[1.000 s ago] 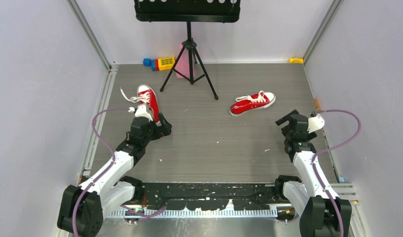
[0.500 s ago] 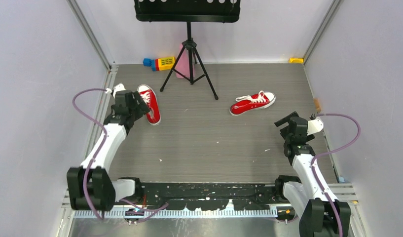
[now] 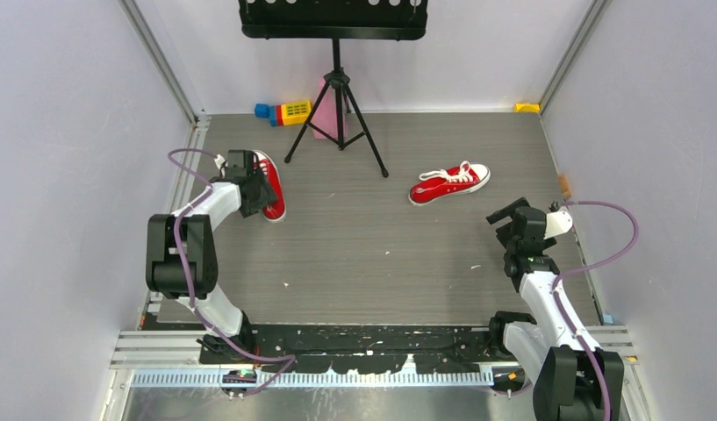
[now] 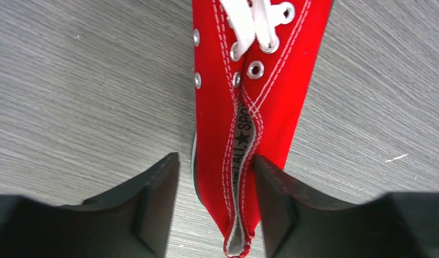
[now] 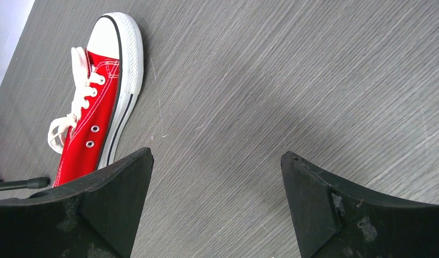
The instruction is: Tie the shoes
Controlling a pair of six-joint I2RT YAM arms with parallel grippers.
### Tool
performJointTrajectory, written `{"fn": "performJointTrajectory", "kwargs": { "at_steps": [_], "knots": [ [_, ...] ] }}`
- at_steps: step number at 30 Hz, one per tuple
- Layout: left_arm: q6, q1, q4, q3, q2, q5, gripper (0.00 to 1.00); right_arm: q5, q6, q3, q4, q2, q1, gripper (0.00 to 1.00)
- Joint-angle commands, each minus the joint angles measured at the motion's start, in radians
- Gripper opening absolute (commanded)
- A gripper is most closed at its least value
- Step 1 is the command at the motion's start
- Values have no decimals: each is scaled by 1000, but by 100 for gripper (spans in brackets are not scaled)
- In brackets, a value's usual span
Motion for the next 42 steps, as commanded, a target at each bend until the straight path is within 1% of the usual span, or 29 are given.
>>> {"fn": "performJointTrajectory", "kwargs": {
  "at_steps": [1,2,5,6,8,9,10,12,16,20,23,26,28,31,33,36,37,38,40,42],
  "knots": [
    [-5,0,-12,19,2,21,49,13,7,6,48,-33,1,93],
    [-3,0,-1,2,-8,29,44,12,4,6,50,-33,1,93],
    [26,-7,30,-39,-56,68,19,6,0,7,49,-29,1,93],
    [41,-16,28,-46,-72,76,13,4,-1,8,48,-29,1,93],
    [69,-50,3,-51,-101,79,3,-1,-4,11,46,-31,1,93],
    [76,-72,-17,-51,-113,73,1,-2,-4,10,44,-32,1,93],
    [79,-99,-30,-54,-124,68,0,-6,-7,10,44,-36,2,93],
    [84,-167,-50,-67,-153,58,0,-24,-19,11,39,-48,2,89],
    [51,-339,-85,-98,-216,14,0,-51,-45,30,-35,-124,1,88],
    [-28,-594,-84,-123,-274,-119,0,-131,-81,53,-158,-220,2,88],
    [-113,-752,-78,-129,-281,-190,1,-256,-89,77,-234,-261,1,87],
    [-209,-901,-70,-138,-269,-279,1,-422,-44,106,-318,-267,2,87],
    [-265,-976,-42,-147,-245,-318,2,-531,-10,94,-315,-283,2,86],
    [-331,-1068,7,-145,-201,-331,5,-625,14,87,-336,-295,2,86],
    [-353,-1116,36,-135,-173,-315,13,-678,15,95,-367,-288,2,86],
    [-342,-1168,70,-102,-137,-258,30,-736,0,105,-406,-271,17,86],
    [-333,-1179,70,-89,-134,-244,36,-740,-9,108,-421,-268,26,82],
    [-322,-1185,72,-82,-136,-223,40,-739,-17,107,-433,-268,37,79],
    [-288,-1182,83,-84,-157,-185,49,-736,-23,97,-446,-270,55,77],
    [-245,-1150,75,-84,-183,-105,51,-736,-19,78,-431,-272,77,76]
  ]
}}
